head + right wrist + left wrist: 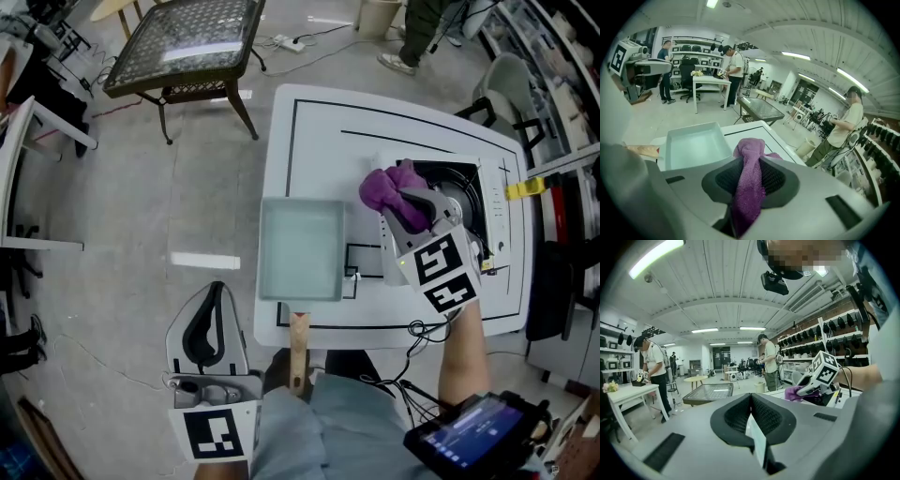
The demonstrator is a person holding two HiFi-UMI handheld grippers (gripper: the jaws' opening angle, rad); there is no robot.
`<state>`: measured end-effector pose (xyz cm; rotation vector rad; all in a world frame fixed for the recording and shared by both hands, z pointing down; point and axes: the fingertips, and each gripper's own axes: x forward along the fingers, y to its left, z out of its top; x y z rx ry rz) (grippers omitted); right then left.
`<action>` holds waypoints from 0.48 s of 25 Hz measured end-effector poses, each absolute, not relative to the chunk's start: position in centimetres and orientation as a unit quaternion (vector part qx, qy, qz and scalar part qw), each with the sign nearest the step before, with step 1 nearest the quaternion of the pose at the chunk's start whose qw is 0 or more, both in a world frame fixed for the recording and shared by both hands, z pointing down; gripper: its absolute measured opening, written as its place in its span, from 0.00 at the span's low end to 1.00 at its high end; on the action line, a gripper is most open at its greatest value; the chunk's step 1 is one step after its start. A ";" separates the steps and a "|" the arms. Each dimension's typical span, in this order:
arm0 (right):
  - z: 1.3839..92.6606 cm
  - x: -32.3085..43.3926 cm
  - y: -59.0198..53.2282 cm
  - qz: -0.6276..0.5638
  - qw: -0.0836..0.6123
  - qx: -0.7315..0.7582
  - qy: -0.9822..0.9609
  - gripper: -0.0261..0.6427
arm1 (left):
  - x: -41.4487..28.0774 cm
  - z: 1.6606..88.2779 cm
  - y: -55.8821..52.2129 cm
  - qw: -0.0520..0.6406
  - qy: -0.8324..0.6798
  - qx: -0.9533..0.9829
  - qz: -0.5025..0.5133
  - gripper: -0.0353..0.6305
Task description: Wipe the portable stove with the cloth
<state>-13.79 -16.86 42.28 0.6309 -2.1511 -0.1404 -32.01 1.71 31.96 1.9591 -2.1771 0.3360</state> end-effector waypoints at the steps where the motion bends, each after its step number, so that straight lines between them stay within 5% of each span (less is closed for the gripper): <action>1: 41.8 -13.9 -17.1 -0.065 0.428 0.257 -0.864 0.20 | -31.9 31.9 1.8 0.095 -0.735 0.662 0.112 0.08; 12: 32.1 -16.5 -18.2 -0.131 0.337 0.298 -0.883 0.20 | -33.6 28.1 4.4 0.073 -0.755 0.645 0.090 0.08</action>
